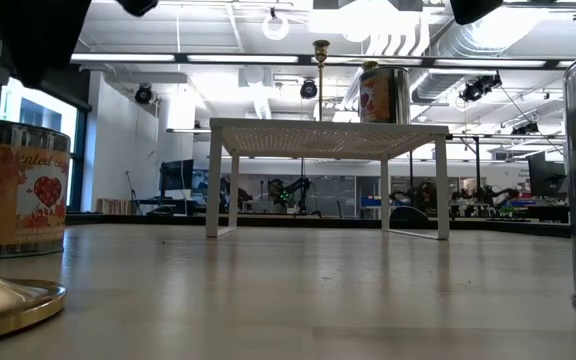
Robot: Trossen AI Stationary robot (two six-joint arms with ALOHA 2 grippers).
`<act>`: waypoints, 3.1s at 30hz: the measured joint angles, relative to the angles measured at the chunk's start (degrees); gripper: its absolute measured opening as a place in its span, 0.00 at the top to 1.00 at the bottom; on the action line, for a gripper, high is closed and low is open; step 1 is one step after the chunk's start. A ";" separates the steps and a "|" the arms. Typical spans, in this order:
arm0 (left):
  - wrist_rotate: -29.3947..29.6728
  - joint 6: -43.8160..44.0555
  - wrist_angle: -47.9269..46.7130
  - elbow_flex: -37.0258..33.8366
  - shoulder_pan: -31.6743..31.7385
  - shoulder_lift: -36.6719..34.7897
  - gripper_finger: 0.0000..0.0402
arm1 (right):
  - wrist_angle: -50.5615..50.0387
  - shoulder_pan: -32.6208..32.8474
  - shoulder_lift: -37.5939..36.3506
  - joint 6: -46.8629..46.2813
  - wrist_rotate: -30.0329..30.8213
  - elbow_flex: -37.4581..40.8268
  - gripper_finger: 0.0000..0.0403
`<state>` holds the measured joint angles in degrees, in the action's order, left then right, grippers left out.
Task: Pick & Place candle stick holders
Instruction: Put the left silver candle on the shelf aligned with the other silver candle
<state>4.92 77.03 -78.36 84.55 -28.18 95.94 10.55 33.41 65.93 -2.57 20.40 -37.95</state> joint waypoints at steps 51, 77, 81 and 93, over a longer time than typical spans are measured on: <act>-4.12 1.25 5.34 -5.02 -1.22 -0.70 0.01 | 0.01 0.01 0.00 0.02 0.00 0.00 0.65; -0.45 2.32 7.61 -7.82 -1.44 -0.96 0.01 | 0.02 0.02 0.00 0.01 -0.01 0.00 0.65; -0.05 2.32 8.37 -7.87 -1.49 -0.96 0.01 | 0.02 0.00 0.00 0.00 0.00 0.00 0.65; 0.16 1.27 6.29 -9.10 -1.48 -0.98 0.01 | 0.02 0.01 0.00 0.00 0.00 0.00 0.65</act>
<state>5.08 78.30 -72.07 75.45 -29.66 94.96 10.57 33.42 65.93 -2.57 20.40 -37.95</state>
